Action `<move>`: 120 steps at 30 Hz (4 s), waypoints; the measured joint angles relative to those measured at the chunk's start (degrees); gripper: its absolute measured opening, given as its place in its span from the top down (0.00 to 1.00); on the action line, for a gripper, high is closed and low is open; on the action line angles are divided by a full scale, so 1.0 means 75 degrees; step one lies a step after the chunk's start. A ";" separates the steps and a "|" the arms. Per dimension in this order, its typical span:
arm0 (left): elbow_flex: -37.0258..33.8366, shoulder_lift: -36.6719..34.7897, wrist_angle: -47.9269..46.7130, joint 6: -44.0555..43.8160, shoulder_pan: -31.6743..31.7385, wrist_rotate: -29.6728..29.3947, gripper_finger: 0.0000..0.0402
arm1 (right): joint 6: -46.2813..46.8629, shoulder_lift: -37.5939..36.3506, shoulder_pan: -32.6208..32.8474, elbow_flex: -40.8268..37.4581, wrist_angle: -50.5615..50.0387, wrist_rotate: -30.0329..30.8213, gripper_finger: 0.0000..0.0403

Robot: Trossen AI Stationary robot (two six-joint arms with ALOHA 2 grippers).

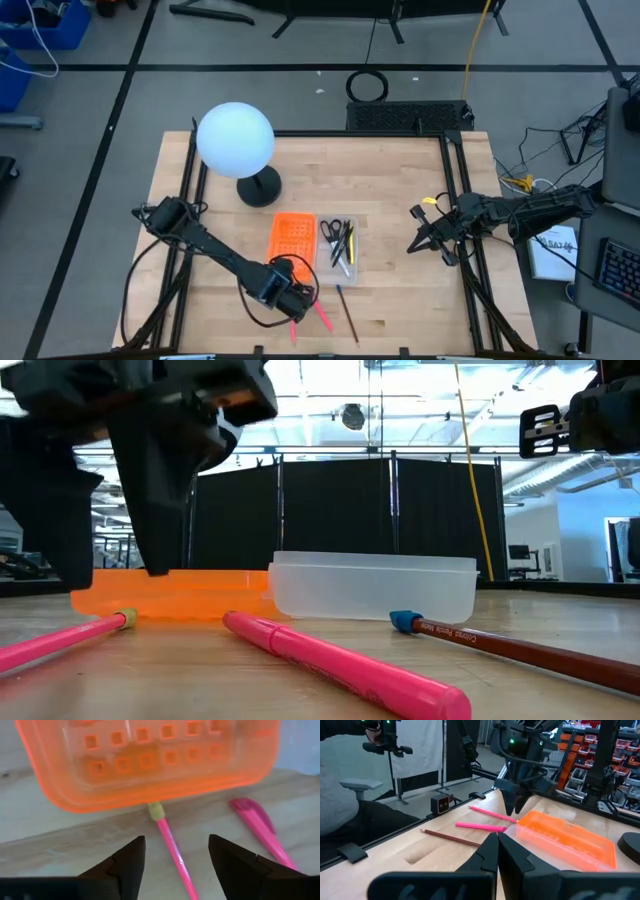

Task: Pick & place school supplies into a supply box
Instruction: Put the pink pencil into the transparent bin

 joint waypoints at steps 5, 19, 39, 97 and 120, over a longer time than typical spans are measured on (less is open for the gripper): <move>-0.0408 0.0000 0.0197 -0.0122 0.0126 0.0370 0.49 | -0.0032 0.0000 0.0000 -0.0002 0.0000 0.0003 1.00; -0.0934 -0.0045 0.0799 0.0023 0.0502 0.0461 0.54 | -0.0084 0.0003 0.0000 0.0001 0.0000 0.0006 1.00; -0.0904 0.0521 0.0712 0.0492 0.0650 0.0669 0.79 | -0.0083 0.0003 0.0000 0.0001 -0.0003 0.0009 1.00; 0.3184 0.0704 -0.1588 0.4545 0.3460 -0.0137 0.91 | -0.0141 0.0003 -0.0002 0.0001 0.0023 0.0007 1.00; 0.2032 0.0690 0.0025 0.5201 0.4292 -0.0196 0.91 | -0.0295 0.0000 -0.0002 0.0001 0.0020 0.0015 1.00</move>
